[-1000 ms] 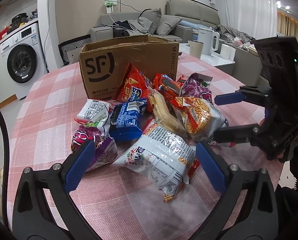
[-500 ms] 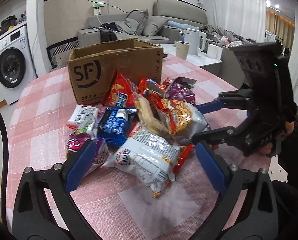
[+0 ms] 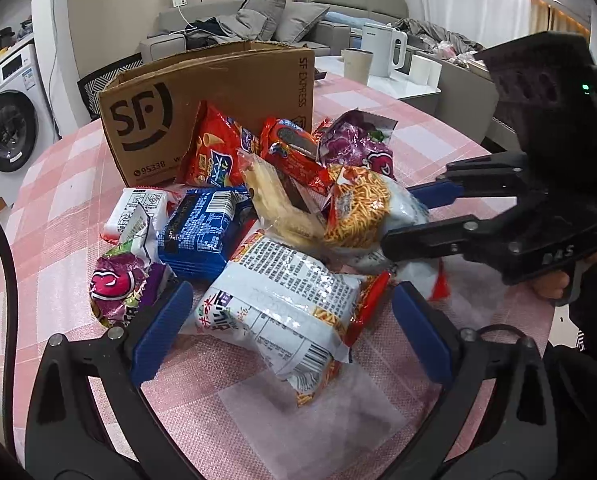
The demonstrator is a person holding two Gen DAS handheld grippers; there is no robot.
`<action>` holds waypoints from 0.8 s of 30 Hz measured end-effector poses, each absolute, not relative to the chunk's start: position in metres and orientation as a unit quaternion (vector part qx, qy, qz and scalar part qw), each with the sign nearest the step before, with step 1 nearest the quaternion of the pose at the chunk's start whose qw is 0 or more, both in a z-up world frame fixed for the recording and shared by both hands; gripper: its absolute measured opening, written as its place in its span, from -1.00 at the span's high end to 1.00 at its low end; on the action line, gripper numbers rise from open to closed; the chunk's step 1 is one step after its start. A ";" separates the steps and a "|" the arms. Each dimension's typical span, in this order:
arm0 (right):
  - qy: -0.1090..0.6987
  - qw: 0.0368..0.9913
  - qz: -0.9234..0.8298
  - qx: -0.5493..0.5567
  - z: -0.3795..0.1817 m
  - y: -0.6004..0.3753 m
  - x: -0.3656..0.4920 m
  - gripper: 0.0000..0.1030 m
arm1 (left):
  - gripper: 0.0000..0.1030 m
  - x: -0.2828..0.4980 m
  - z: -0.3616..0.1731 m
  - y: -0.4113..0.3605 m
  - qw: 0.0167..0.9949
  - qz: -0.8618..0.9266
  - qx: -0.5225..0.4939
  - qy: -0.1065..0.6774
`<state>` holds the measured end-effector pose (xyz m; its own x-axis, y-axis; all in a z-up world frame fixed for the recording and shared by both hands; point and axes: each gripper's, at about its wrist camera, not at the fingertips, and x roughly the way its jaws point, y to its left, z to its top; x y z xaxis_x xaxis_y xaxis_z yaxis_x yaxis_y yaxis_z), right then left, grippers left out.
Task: Organize snacks
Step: 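Reach the left tool to the white noodle-snack bag and close on it, then lift the white noodle-snack bag with the left tool over the box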
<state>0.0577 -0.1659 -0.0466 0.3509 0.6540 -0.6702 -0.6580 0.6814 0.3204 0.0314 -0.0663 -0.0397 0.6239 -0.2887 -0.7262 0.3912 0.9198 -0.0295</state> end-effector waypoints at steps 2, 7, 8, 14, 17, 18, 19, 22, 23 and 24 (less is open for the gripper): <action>0.401 0.824 0.400 0.001 -0.045 -0.167 0.054 0.10 | -0.89 0.035 -0.044 -0.069 0.897 -0.184 0.074 0.394; 0.396 0.828 0.397 0.007 -0.042 -0.170 0.048 0.10 | -0.59 0.038 -0.046 -0.071 0.896 -0.188 0.075 0.396; 0.396 0.829 0.394 0.006 -0.043 -0.171 0.047 0.10 | -0.31 0.038 -0.046 -0.070 0.895 -0.191 0.074 0.396; 0.405 0.830 0.383 0.017 -0.045 -0.178 0.046 0.11 | -0.12 0.039 -0.045 -0.062 0.893 -0.203 0.047 0.399; 0.409 0.830 0.380 0.010 -0.045 -0.175 0.046 0.11 | -0.11 0.038 -0.044 -0.062 0.892 -0.211 0.039 0.399; 0.410 0.829 0.379 0.011 -0.046 -0.175 0.047 0.07 | -0.11 0.036 -0.043 -0.062 0.892 -0.212 0.037 0.398; 0.415 0.827 0.379 0.013 -0.047 -0.174 0.048 0.07 | -0.11 0.036 -0.044 -0.062 0.892 -0.211 0.037 0.398; 0.416 0.829 0.373 0.009 -0.048 -0.170 0.049 0.09 | -0.10 0.035 -0.043 -0.060 0.893 -0.209 0.030 0.398; 0.414 0.831 0.371 0.008 -0.048 -0.169 0.049 0.10 | -0.10 0.035 -0.042 -0.058 0.893 -0.210 0.025 0.398; 0.413 0.833 0.369 0.008 -0.047 -0.169 0.048 0.12 | -0.10 0.034 -0.041 -0.055 0.892 -0.211 0.019 0.398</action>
<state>0.0478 -0.1692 -0.0471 0.3864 0.6220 -0.6811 -0.6080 0.7271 0.3190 0.0341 -0.0551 -0.0412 0.5936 -0.3624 -0.7185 0.3925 0.9098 -0.1347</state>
